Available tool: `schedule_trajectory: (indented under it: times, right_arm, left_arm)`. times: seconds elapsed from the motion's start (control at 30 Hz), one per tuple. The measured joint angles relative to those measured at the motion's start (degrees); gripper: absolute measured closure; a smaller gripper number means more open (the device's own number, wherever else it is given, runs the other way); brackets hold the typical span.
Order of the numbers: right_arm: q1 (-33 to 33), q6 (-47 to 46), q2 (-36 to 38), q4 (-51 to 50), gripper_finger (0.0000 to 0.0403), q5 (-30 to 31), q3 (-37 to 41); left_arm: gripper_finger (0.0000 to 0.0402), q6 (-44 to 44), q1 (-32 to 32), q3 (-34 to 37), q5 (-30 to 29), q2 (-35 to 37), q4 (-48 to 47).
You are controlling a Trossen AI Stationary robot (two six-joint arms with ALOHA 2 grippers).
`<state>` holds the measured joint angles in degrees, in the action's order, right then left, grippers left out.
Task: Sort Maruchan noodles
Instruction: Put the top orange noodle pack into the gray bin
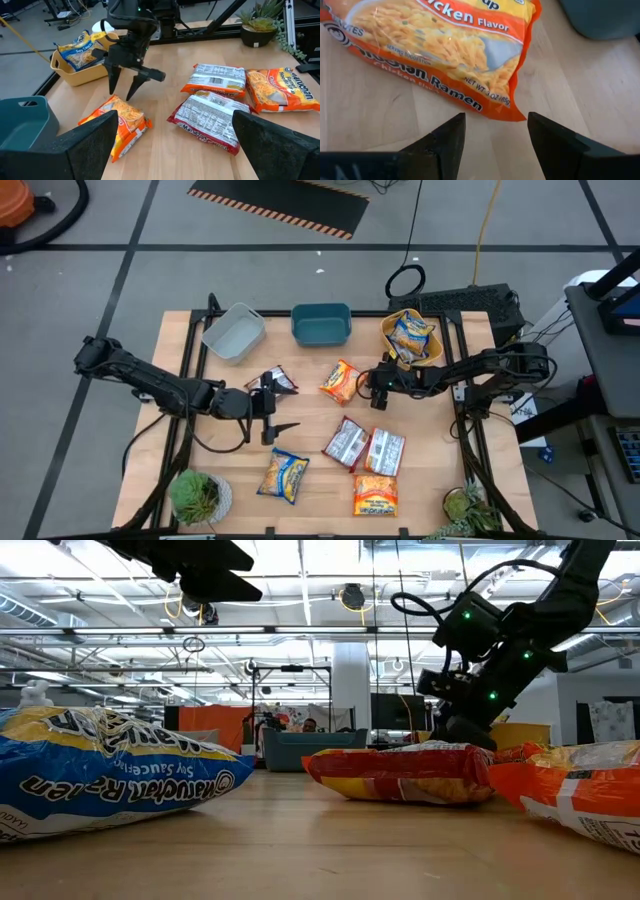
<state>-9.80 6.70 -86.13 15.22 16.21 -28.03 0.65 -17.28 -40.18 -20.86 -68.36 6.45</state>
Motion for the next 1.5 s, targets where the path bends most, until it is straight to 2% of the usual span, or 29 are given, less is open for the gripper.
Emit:
schedule_trajectory:
  times: [0.2, 0.43, 0.73, 0.97, 1.5]
  right_arm:
    - [0.0, -0.5, 0.0, 1.4, 0.0219, -0.1, 0.0]
    - [-0.3, -3.0, 0.0, 1.3, 0.0257, -3.1, 0.0]
    - [-0.4, -2.7, 0.0, 6.1, 0.0393, -6.1, 0.0]
    - [0.1, 0.0, 0.6, 8.1, 0.0399, -5.9, -0.1]
    - [6.6, 8.5, 10.0, 8.8, 0.0403, 0.4, -3.3]
  left_arm:
    - [0.0007, -0.1, 0.0, 0.0, 0.0, 0.0, 1.3]
    - [0.0007, -0.2, 0.0, 0.0, 0.0, 0.0, 1.3]
    - [0.0007, -1.1, 0.0, 0.0, 0.0, 0.0, 1.4]
    - [0.0007, -1.7, 0.5, 0.0, 0.0, 0.0, 1.0]
    - [0.0007, 8.5, 5.1, 0.1, -0.1, 0.0, -6.2]
